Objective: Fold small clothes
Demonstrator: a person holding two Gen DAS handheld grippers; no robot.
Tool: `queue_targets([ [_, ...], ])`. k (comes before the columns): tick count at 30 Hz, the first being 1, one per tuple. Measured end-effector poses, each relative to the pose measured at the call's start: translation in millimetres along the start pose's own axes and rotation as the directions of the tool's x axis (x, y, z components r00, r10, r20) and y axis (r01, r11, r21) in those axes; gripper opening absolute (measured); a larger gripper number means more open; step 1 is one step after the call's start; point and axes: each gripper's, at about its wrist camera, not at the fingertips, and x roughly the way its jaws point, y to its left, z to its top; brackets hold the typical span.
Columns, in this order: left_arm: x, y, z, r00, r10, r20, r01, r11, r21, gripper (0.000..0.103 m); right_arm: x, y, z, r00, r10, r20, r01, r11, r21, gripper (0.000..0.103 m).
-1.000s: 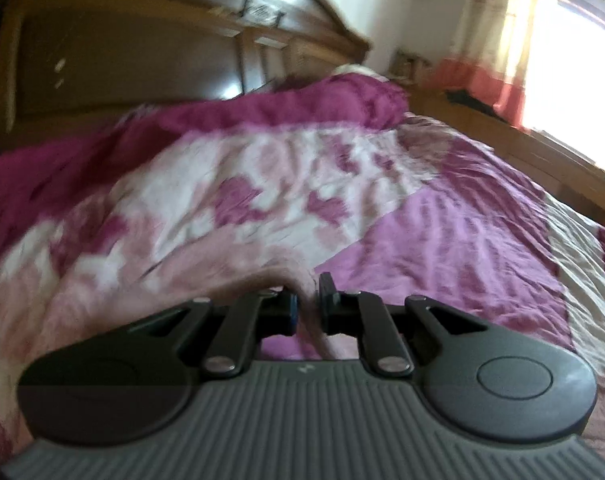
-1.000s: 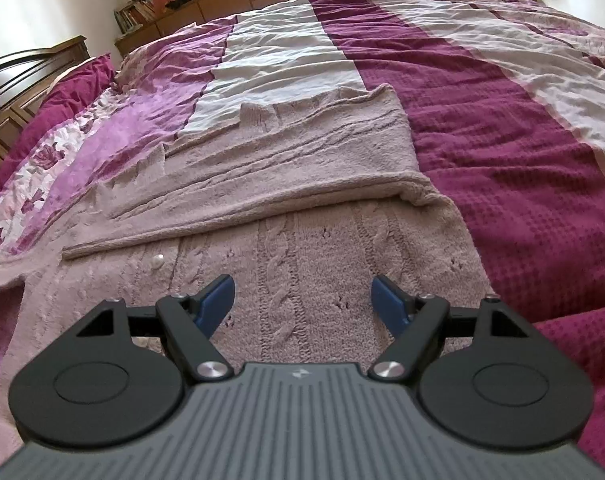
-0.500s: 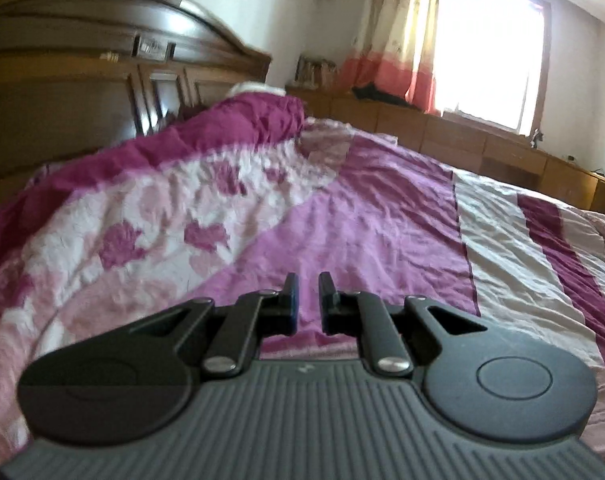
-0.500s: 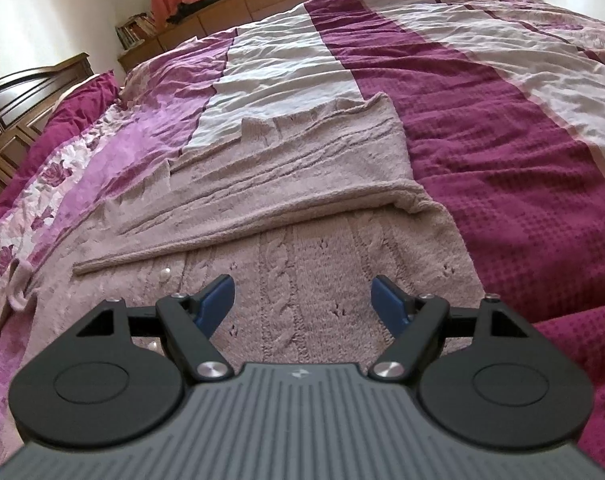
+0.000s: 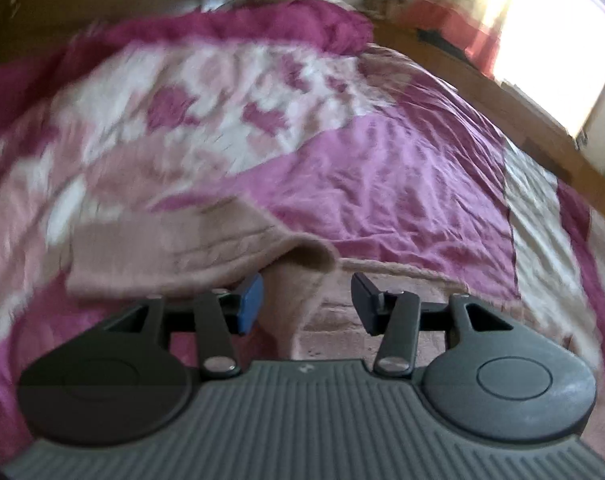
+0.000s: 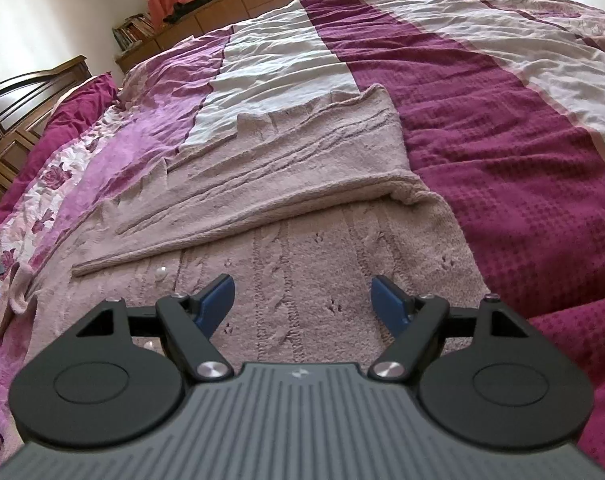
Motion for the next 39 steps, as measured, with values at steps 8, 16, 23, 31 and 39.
queue_targets([
  [8, 21, 34, 7, 0.999, 0.045, -0.003, -0.045, 0.976, -0.214, 0.069, 10, 2, -1, 1.0, -0.013, -0.014, 0.013, 1.0, -0.016, 0.081],
  [16, 33, 39, 0, 0.999, 0.027, -0.018, -0.031, 0.95, -0.311, 0.069, 13, 2, 0, 1.0, -0.017, -0.012, 0.017, 1.0, -0.019, 0.081],
  [23, 35, 41, -16, 0.996, -0.065, -0.067, 0.029, 0.897, -0.442, 0.069, 12, 4, 1, 1.0, -0.019, 0.007, 0.02, 0.999, -0.026, 0.081],
  [31, 49, 62, 7, 0.998, 0.061, 0.026, -0.04, 0.864, -0.502, 0.069, 12, 3, 2, 1.0, -0.017, 0.015, 0.018, 1.0, -0.018, 0.081],
  [39, 67, 65, 22, 0.993, 0.116, 0.001, -0.106, 0.906, -0.409, 0.067, 13, 3, 3, 1.0, -0.014, 0.022, 0.014, 1.0, -0.017, 0.081],
])
